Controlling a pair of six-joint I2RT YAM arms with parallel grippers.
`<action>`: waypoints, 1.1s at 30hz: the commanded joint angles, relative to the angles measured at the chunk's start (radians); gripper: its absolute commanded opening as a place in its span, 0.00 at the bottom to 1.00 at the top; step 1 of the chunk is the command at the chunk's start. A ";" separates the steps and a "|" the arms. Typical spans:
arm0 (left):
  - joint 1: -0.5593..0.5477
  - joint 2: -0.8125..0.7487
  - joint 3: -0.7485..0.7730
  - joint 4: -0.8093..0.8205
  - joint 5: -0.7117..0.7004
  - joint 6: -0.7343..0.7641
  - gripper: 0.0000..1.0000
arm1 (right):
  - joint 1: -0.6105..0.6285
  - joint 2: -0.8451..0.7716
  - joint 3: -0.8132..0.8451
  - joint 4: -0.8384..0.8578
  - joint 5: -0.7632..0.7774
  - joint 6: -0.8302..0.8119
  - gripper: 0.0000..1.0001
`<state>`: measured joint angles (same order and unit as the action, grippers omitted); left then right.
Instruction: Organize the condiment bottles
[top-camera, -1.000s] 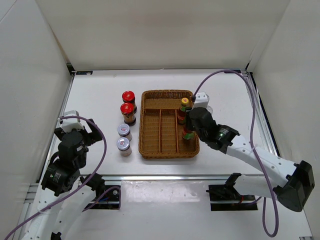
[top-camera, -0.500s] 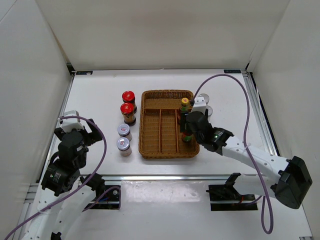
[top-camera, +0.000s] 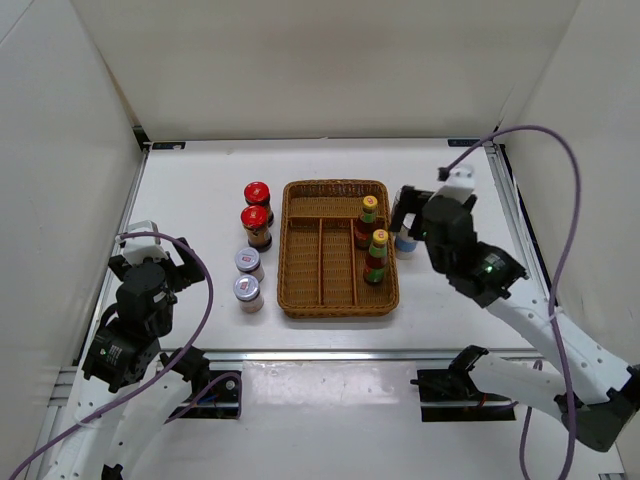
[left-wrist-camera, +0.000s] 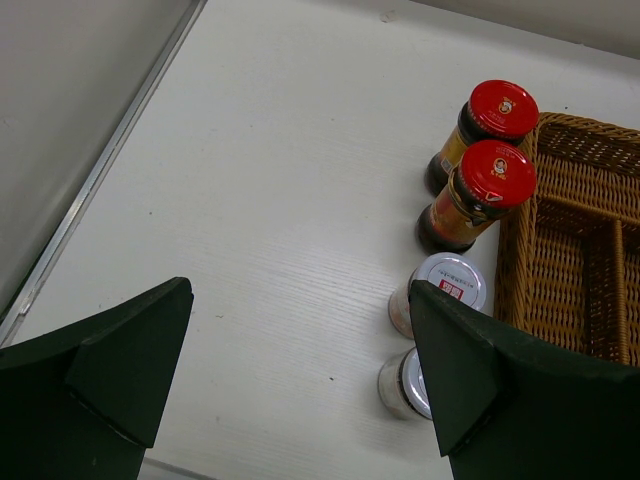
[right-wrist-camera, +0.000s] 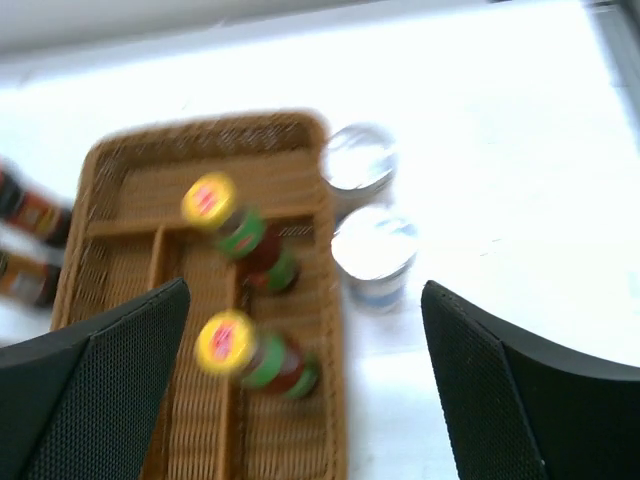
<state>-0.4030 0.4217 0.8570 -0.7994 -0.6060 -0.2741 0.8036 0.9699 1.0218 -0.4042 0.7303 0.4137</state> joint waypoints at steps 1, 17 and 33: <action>-0.003 -0.001 -0.007 0.012 0.002 0.003 1.00 | -0.137 0.019 0.089 -0.088 -0.046 0.004 0.99; -0.003 -0.011 -0.007 0.012 0.002 0.003 1.00 | -0.511 0.414 0.143 -0.147 -0.517 -0.018 0.99; -0.003 -0.001 -0.007 0.022 0.002 0.003 1.00 | -0.511 0.507 0.144 -0.101 -0.540 -0.018 0.99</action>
<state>-0.4030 0.4171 0.8570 -0.7918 -0.6060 -0.2741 0.2939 1.4376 1.1484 -0.5217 0.2043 0.4080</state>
